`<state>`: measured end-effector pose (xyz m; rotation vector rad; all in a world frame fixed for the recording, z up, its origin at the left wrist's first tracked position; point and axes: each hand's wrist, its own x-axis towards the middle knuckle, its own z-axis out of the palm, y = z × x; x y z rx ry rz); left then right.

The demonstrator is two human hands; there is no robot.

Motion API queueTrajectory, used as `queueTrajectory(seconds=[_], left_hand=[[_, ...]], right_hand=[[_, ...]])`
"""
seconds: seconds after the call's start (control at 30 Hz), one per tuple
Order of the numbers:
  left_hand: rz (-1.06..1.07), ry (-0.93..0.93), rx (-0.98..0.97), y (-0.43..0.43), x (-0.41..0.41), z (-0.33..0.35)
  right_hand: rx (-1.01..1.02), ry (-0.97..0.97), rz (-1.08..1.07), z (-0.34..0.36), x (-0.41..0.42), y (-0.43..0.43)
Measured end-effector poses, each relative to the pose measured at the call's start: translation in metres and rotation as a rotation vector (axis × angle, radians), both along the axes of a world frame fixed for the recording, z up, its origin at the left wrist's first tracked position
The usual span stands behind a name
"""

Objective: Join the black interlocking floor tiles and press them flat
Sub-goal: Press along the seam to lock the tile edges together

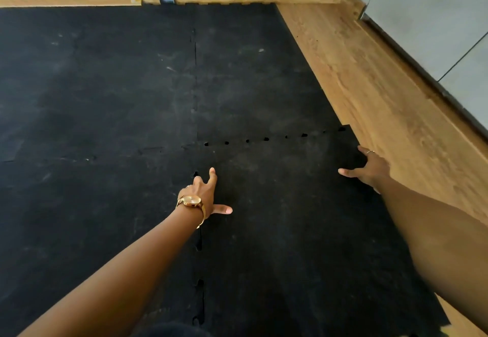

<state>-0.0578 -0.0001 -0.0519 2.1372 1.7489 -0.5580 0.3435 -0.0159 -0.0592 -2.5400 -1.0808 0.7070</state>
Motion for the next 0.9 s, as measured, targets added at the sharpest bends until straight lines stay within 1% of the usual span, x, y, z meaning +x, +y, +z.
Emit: queueTrajectory(seconds=[0.2,0.33,0.47,0.67,0.77,0.9], left_hand=[[0.0,0.089,-0.009,0.004,0.007,0.0],[-0.004,0.118,-0.01,0.004,0.011,-0.003],[0.006,0.091,-0.056,0.009,0.012,-0.002],[0.041,0.047,-0.1,0.007,0.016,0.004],[0.079,0.034,-0.142,0.012,0.018,0.001],[0.094,0.019,-0.176,0.016,0.02,0.001]], right_hand=[[-0.022,-0.048,-0.04,-0.01,-0.009,0.002],[-0.07,-0.096,-0.016,-0.012,-0.014,0.003],[-0.069,-0.081,-0.022,-0.014,-0.014,0.004],[-0.11,-0.083,-0.017,0.005,-0.018,0.004],[-0.112,-0.032,-0.04,0.002,-0.016,0.009],[-0.115,-0.019,-0.07,-0.006,-0.014,0.011]])
